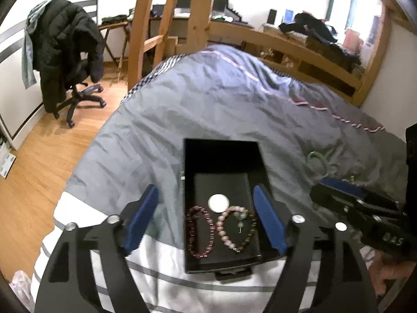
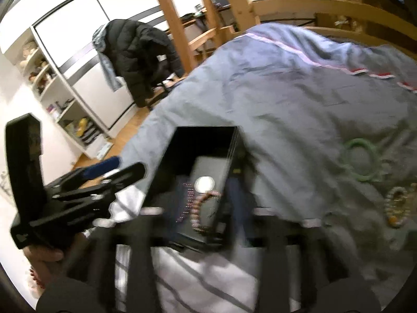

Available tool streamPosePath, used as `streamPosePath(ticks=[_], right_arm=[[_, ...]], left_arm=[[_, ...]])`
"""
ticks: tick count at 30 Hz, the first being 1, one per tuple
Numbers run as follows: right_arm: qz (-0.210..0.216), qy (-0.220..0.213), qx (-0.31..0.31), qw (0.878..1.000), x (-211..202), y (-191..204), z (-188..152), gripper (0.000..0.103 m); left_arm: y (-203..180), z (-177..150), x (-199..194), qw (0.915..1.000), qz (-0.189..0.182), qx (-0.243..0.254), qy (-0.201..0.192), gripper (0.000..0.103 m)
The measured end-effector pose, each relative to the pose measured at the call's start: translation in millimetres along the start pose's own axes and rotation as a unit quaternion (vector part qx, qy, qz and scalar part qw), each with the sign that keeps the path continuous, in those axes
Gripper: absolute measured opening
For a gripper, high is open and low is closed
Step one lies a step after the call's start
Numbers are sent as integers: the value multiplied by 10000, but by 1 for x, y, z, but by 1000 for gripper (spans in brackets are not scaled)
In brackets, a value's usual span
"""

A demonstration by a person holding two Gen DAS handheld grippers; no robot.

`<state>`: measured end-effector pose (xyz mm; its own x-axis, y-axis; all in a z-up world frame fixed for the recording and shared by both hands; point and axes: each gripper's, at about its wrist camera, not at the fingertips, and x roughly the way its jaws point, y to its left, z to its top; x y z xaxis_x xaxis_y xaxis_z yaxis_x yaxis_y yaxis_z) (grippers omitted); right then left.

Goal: Organize jewelry
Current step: 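Lower both bracelets into the black box and open both tools, then move the left tool to the gold charm pendant and grasp it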

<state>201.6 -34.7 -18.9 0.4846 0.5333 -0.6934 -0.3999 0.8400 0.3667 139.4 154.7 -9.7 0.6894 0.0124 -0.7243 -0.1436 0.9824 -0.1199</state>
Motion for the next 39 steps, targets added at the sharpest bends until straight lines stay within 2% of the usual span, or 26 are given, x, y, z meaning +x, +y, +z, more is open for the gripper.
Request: streamPosePath(ticks=[2,4,8,10,17,26,27,29,30,31,32,33,35,37,39], right_arm=[[-182,-65,5,9998,-13,-11,-2,76],[-361,-78,20,9993,-27,-23,-3,77],[-598,-215,33,9980,-53,-39,-5,90],[-755,-255,3,9968,-66,-46,-7,91],[-1113,-363,164,9930,-104,-79,-17,92],[-1214,-507,403,9905,-128,-123,-36,91],[-1206,-508,402,9906,-127,-125,-38,89],[-1161,-440,356,9916,-121,-132,-43,75],[-1137,-408,324,9922,-118,-136,-46,71],[-1084,-364,279,9931,-112,-141,-50,61],[-976,-294,240,9945,-105,-147,-54,51],[-889,-242,223,9955,-100,-150,-56,47],[-751,-76,160,9970,-82,-161,-65,40],[-686,8,133,9976,-69,-170,-71,40],[-611,81,134,9980,-58,-178,-76,37]], left_arm=[[-11,-3,-5,9998,-96,129,-101,87],[-24,-8,-8,9994,-174,274,-142,88],[-49,-19,-9,9978,-546,357,-103,91],[-65,-26,-12,9960,-787,407,-88,91],[-119,-56,-17,9876,-1231,966,-113,92],[-175,-89,-9,9721,-1944,1315,9,92],[-179,-92,-8,9709,-1965,1370,26,91],[-192,-98,0,9677,-2016,1512,103,91],[-195,-100,3,9666,-2035,1554,125,88],[-201,-104,8,9640,-2092,1627,201,84],[-208,-108,12,9610,-2147,1720,285,74],[-214,-112,17,9582,-2181,1816,366,67],[-226,-119,29,9527,-2192,2045,493,64],[-233,-122,39,9489,-2226,2164,570,62],[-239,-123,52,9462,-2278,2198,669,55]])
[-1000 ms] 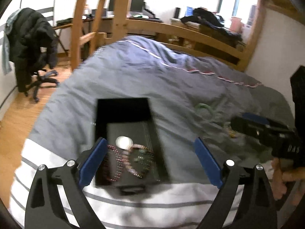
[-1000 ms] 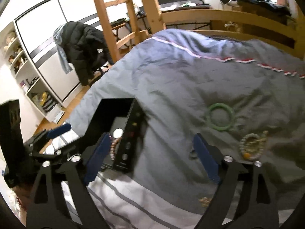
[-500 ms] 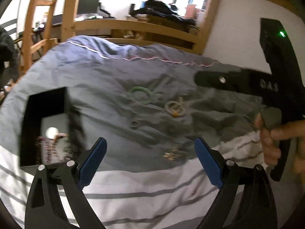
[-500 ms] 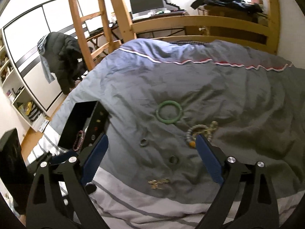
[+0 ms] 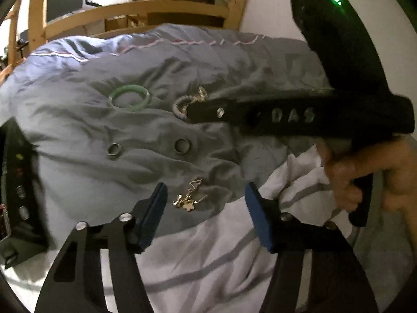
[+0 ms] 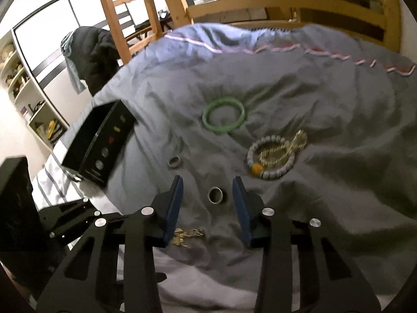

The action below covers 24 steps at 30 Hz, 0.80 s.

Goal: Organize jewelry
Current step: 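Move the left tool to the gold charm pendant and grasp it, then grasp a silver ring with the right tool while the left tool holds the charm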

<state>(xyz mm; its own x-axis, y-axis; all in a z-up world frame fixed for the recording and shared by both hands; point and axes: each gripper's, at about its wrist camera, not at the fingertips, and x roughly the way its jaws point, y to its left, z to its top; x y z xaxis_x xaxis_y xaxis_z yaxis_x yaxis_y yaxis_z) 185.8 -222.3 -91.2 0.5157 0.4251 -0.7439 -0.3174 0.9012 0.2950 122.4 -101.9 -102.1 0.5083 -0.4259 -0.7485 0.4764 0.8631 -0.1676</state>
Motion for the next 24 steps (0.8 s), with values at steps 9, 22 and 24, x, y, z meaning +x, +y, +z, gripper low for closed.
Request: streamPosePath(ticks=[9,22,24], right_arm=[[3,102,34,9999,45,-9,-5,37],[-364,155,-171,9991,62,-9,-8,15],[-363,107,-191,9991,59,-8,-8,14]], left_arm=[[16,-1,41,9988,-81,-175,445,38],[23,0,54,9977,-58,-239,628,14],[22,-1,53,9978,-33,-237,617,13]])
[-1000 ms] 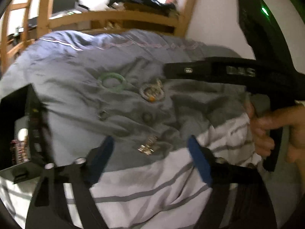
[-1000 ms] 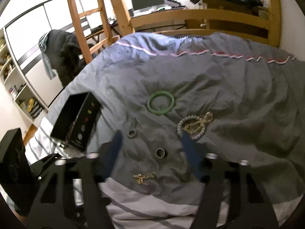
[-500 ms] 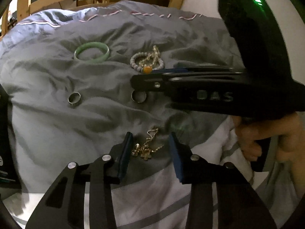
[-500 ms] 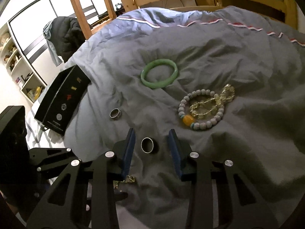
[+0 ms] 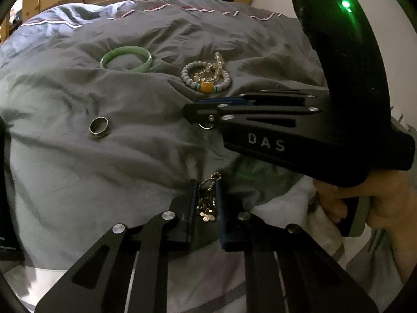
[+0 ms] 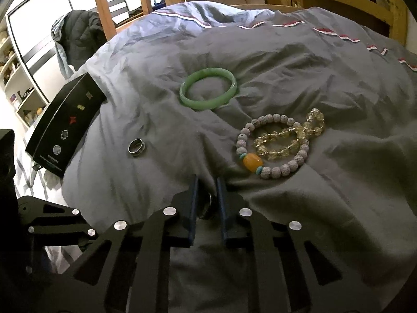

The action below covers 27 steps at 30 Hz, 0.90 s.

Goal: Organize jewelry
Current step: 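Grasp a silver ring with the right tool while the left tool holds the charm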

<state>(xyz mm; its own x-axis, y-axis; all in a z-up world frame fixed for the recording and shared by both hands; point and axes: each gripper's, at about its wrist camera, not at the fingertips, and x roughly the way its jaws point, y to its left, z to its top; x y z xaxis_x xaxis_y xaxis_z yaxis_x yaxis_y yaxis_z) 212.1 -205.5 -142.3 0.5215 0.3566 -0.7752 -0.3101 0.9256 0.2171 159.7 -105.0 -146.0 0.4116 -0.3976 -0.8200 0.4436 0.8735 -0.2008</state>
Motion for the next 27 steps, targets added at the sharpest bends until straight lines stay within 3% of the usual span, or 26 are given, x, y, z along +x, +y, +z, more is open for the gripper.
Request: streamPosePath(ticks=[10,15,18,27], right_arm=[[339,-273,472,9979,-17,-17,5,14],[359,-249,197,9989,-24,-13,9,14],[444,-210,377,9981,-22,-21,8,14],[456,14,-277,9986,-18,1,2,15]], left_arm=[[1,1,-5,9999,4,-56,-87,11],[1,0,-5,10000,20,-24,-71,11],[2,0,-4,10000,-11,-41,-44,11],[3,-2,1,9998,-109,-81,110,11]])
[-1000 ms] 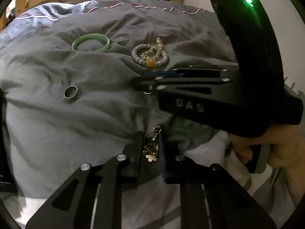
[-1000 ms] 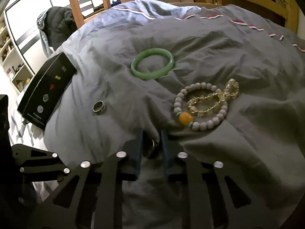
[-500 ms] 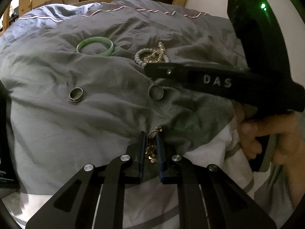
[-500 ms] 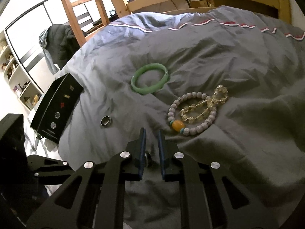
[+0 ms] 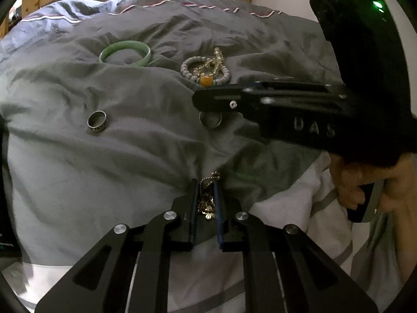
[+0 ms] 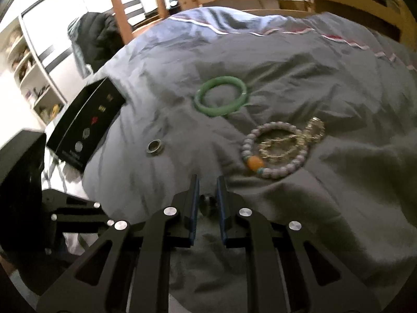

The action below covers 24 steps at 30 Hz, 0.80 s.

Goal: Organize jewelry
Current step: 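Grasp a silver ring with the right tool while the left tool holds the charm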

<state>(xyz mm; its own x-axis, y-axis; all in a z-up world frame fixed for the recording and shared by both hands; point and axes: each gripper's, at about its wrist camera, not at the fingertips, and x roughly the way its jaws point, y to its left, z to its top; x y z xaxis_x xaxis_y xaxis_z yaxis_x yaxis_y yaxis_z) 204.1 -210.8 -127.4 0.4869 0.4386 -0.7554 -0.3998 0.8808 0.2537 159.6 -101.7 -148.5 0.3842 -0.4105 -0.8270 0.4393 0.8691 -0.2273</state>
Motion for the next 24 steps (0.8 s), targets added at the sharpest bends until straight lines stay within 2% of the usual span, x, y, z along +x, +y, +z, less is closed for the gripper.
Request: streamPosePath(ticks=[8,12,17,20,24], right_arm=[[-269,107,-437,9986,0,17,-6,31],[-362,302,-385,9981,10,14,-8,30],[-417,287,-347,9981,6,13,-8,16],[-440,184,-289,9984,-2,12,-4,16],[-476,251,-342,9980,-6,15,-5,16]], left_arm=[[1,0,2,10000,-15,4,5,13],[0,0,2,10000,-6,8,1,13],[0,1,0,10000,-34,-28,-42,13],[0,1,-1,9999,-59,-55,-85,13],[-1,0,-3,9999,-53,-37,-92,13]])
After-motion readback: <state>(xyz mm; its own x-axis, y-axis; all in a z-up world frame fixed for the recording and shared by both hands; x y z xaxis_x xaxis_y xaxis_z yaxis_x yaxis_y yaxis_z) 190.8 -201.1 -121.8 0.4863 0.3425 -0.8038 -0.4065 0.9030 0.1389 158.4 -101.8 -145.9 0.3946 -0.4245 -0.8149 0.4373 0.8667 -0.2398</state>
